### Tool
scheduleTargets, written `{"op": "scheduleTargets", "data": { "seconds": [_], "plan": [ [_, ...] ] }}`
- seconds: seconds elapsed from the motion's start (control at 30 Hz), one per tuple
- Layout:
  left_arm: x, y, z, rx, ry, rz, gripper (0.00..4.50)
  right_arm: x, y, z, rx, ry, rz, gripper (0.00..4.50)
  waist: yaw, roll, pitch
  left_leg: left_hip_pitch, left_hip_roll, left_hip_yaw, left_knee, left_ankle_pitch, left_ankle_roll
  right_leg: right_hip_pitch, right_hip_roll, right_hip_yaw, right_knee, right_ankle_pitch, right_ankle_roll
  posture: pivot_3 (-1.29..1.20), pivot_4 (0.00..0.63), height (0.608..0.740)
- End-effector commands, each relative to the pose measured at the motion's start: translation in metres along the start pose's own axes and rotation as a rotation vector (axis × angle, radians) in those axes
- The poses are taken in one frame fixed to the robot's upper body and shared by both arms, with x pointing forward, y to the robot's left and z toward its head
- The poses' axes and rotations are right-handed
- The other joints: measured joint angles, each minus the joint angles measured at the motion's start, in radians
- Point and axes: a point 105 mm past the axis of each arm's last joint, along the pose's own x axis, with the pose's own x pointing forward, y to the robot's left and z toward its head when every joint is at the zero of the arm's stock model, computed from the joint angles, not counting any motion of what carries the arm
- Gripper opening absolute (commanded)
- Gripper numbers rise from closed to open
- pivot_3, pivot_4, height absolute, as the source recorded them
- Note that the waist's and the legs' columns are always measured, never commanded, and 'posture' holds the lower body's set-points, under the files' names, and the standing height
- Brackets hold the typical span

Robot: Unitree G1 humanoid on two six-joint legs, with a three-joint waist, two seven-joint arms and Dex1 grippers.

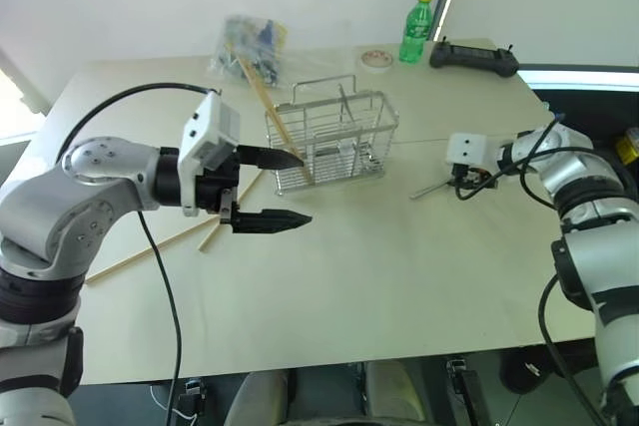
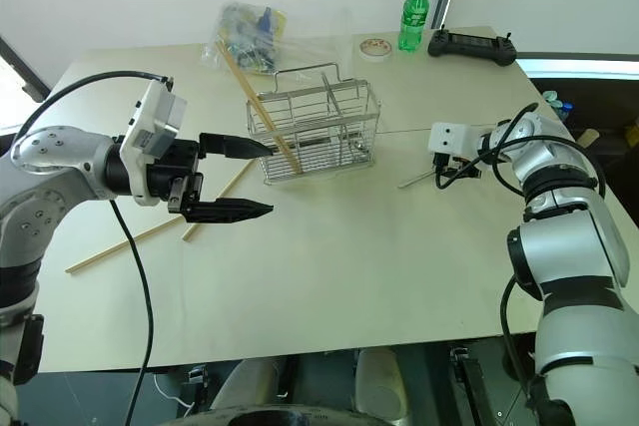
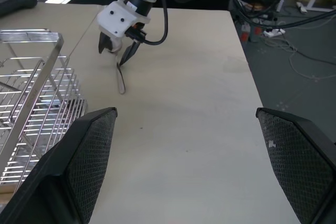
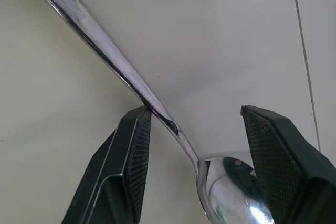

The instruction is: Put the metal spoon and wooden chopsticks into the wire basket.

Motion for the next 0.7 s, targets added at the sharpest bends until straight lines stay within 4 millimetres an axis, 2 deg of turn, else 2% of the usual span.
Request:
{"op": "scheduleTargets", "data": {
  "seconds": [0.03, 0.27, 0.3, 0.33, 0.47, 0.7],
  "plan": [
    [-0.0079, 0.0010, 0.0145, 0.056, -0.017, 0.031, 4.50, -0.0032, -0.0065, 0.0027, -0.001, -0.002, -0.023, 2.89, 0.000, 0.000, 0.000, 0.000, 0.000, 0.000, 0.000, 0.000, 0.000, 0.000, 0.000, 0.000, 0.000, 0.000, 0.000, 0.00, 0.150, 0.713],
    [-0.0081, 0.0045, 0.0172, 0.062, -0.023, 0.046, 4.50, -0.0035, -0.0032, 0.0002, 0.018, 0.005, 0.005, 2.89, 0.000, -0.001, -0.001, 0.000, 0.000, 0.000, 0.000, 0.000, 0.000, 0.000, 0.000, 0.000, 0.000, 0.000, 0.000, 0.00, 0.150, 0.713],
    [-0.0080, 0.0051, 0.0176, 0.063, -0.024, 0.047, 4.50, -0.0037, -0.0024, 0.0007, 0.022, -0.002, 0.013, 2.37, 0.000, -0.002, -0.001, 0.000, 0.000, 0.000, 0.000, 0.000, 0.000, 0.000, 0.000, 0.000, 0.000, 0.000, 0.000, 0.00, 0.150, 0.713],
    [-0.0078, 0.0057, 0.0180, 0.064, -0.025, 0.048, 4.50, -0.0038, -0.0021, 0.0008, 0.025, -0.004, 0.016, 2.04, 0.000, -0.002, -0.001, 0.000, 0.000, 0.000, 0.000, 0.000, 0.000, 0.000, 0.000, 0.000, 0.000, 0.000, 0.000, 0.00, 0.150, 0.713],
    [-0.0075, 0.0067, 0.0189, 0.068, -0.027, 0.049, 4.50, -0.0033, -0.0008, 0.0000, 0.037, -0.007, 0.019, 0.07, 0.000, -0.001, -0.001, 0.000, 0.000, 0.000, 0.000, 0.000, 0.000, 0.000, 0.000, 0.000, 0.000, 0.000, 0.000, 0.00, 0.150, 0.713],
    [-0.0077, 0.0100, 0.0204, 0.072, -0.032, 0.054, 4.50, -0.0022, 0.0034, -0.0028, 0.043, -0.013, 0.031, 0.07, 0.000, -0.003, -0.001, 0.000, 0.000, 0.000, 0.000, 0.000, 0.000, 0.000, 0.001, 0.001, 0.000, 0.000, 0.000, 0.00, 0.150, 0.713]
  ]
}}
